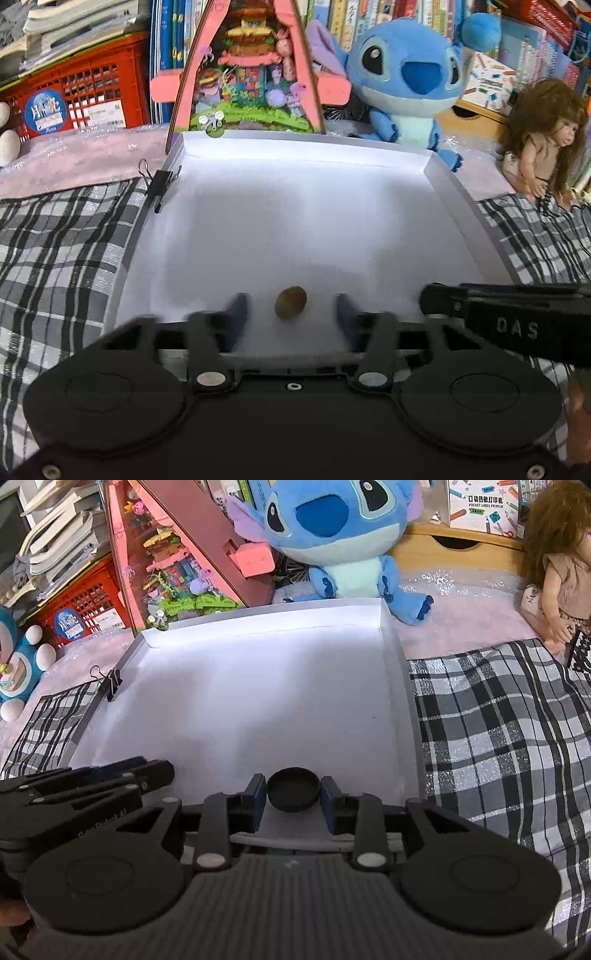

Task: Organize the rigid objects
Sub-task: 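Release the brown ball into the white tray with the left tool while the right tool drops the disc, then withdraw both tools from the tray back toward the items on the bedspread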

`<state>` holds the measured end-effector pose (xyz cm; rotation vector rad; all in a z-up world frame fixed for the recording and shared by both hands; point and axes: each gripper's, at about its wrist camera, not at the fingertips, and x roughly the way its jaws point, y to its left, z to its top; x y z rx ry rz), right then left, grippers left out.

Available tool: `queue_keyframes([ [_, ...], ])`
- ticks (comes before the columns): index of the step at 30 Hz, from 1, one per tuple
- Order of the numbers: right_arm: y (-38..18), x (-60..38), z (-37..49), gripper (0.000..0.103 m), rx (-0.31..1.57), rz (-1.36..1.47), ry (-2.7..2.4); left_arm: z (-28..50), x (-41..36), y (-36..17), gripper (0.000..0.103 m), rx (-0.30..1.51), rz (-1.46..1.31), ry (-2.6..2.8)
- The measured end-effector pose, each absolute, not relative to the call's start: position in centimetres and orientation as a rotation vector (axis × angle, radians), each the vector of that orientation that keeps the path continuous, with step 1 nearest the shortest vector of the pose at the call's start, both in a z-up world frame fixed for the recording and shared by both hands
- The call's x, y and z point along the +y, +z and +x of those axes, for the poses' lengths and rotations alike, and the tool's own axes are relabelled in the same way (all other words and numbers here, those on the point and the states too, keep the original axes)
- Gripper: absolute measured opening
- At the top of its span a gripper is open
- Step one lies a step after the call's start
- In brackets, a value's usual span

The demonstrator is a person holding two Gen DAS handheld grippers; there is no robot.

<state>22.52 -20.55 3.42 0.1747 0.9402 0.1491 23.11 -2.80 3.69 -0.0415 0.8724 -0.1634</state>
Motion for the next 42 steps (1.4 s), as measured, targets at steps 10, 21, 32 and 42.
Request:
queue_keyframes([
  [10,5.2,-22.0,19.0,0.072,0.832,0.196,0.201,17.0,-2.0,6.2,0.086,0.725,0.037,-0.209],
  [21,5.9,-22.7,11.6,0.085,0.693,0.108,0.262,8.1,-1.4,5.2,0.088,0.656,0.070,-0.284],
  [32,4.5,-22.7,5.1,0.087,0.639,0.044,0.292,2.6,0.0,4.1,0.087,0.645,0.038,-0.300],
  [42,3.4,-21.8,0.5,0.087,0.571,-0.034,0.301,-0.1,1.1,3.0,0.048,0.695,-0.055,-0.332],
])
